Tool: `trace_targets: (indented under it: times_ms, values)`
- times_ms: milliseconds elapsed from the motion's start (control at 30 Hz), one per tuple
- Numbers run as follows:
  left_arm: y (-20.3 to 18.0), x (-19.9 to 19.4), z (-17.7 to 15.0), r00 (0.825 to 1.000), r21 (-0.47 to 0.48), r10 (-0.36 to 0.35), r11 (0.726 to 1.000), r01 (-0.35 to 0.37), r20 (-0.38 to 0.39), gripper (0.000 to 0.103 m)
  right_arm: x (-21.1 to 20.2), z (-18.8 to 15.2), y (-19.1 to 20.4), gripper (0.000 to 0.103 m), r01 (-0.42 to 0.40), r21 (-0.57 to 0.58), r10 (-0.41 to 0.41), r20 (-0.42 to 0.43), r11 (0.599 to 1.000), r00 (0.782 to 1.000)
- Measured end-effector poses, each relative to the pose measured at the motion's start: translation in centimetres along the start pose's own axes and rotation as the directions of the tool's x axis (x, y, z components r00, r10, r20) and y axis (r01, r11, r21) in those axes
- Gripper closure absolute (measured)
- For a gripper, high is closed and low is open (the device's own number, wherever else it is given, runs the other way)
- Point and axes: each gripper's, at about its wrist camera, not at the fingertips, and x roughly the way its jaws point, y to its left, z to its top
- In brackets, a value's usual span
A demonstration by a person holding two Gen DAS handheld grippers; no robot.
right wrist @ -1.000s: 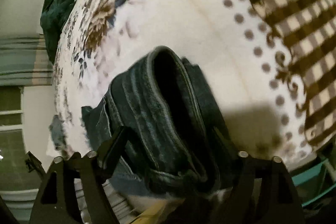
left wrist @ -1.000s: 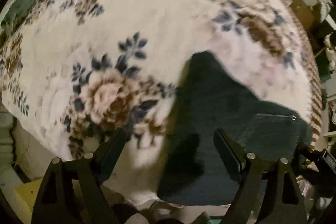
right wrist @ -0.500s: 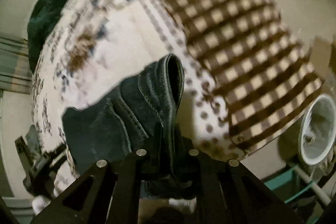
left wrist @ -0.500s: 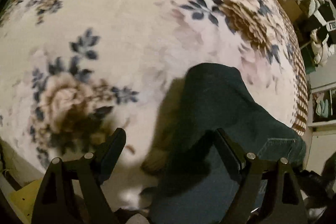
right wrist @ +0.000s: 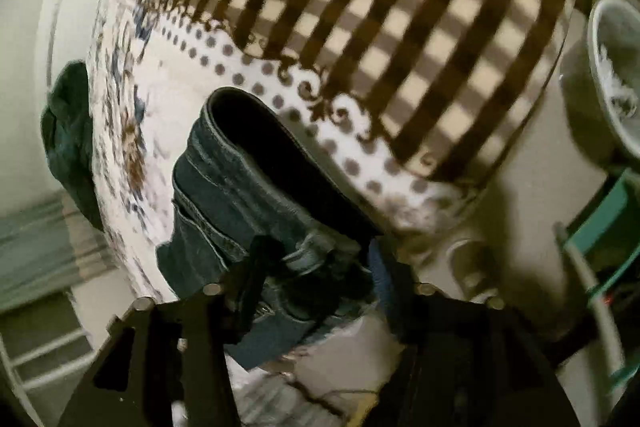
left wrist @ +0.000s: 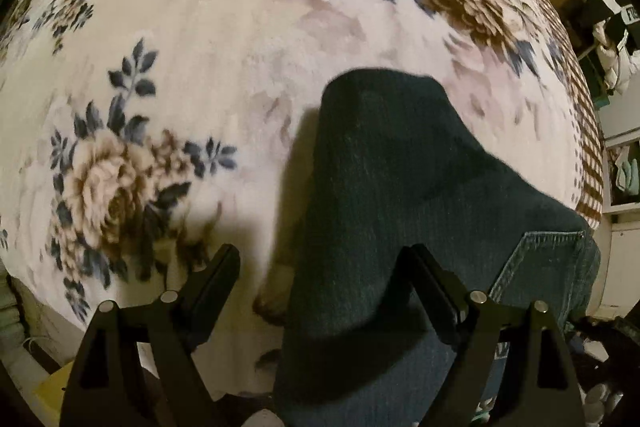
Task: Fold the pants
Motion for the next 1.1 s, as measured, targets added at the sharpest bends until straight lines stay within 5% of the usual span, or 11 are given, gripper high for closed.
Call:
trace_targets:
  times_ms: [200,367,433,500,700,800,867,900,1000,1100]
  values:
    - [-0.1,-0.6,-0.7,1.000,0.036,0.002,0.999,-0.002,-0.003,0.018,-4.7,-3.6,4.3,0.091,0.027,-0.145,-0.012,0.104,0.989,0.994]
    - [-0.1,-0.4,-1.0,1.000,0.027,-0.013,1.000,0.014,-0.022,0.018,-3.8,-3.3,1.6,0.090,0.098,-0.099,-0.095,0.031,0.990,0.995]
    - [-0.2,-0.4,-1.0,1.000,0.026,-0.013,1.000,0.014,-0.024,0.018,-1.5,-2.1,-0.2,0.081,0.131,-0.094,-0.133,-0.021,0.987,0.991]
    - [-0.3,-0.5,-0.9,0.999,0.024,-0.022,0.999,0.022,-0.025,0.018,-0.2,-1.5,-2.1,0.055,0.132,-0.055,-0.135,-0.056,0.990,0.989]
    - [0.5,-0.6,-1.3,0.999,0.011,-0.041,0.999,0.041,-0.030,0.018,-1.9,-2.9,-4.8,0.031,-0.107,0.026,0.106,0.014,0.994,0.994]
    - [1.0,-0.2,-1.5,0.998,-0.018,-0.058,0.998,0.057,-0.040,0.018,1.2,-3.1,-5.6,0.031,-0.188,0.076,0.192,-0.058,0.979,0.980]
    - [1.2,-0.1,-1.4,0.997,-0.026,-0.064,0.998,0.063,-0.041,0.018,2.7,-3.1,-5.7,0.036,-0.244,0.106,0.249,-0.035,0.964,0.968]
    - [1.3,-0.1,-1.5,0.997,-0.027,-0.064,0.998,0.063,-0.042,0.018,2.9,-3.1,-5.4,0.054,-0.244,0.104,0.246,-0.007,0.964,0.969]
    - [1.6,0.0,-1.6,0.996,-0.028,-0.068,0.997,0.067,-0.054,0.018,1.8,-3.3,-2.1,0.075,-0.198,-0.014,0.199,0.075,0.980,0.977]
    - [1.9,-0.5,-1.5,0.994,-0.050,-0.096,0.994,0.093,-0.059,0.018,-0.4,-3.6,0.1,0.077,-0.136,-0.135,0.153,0.128,0.981,0.980]
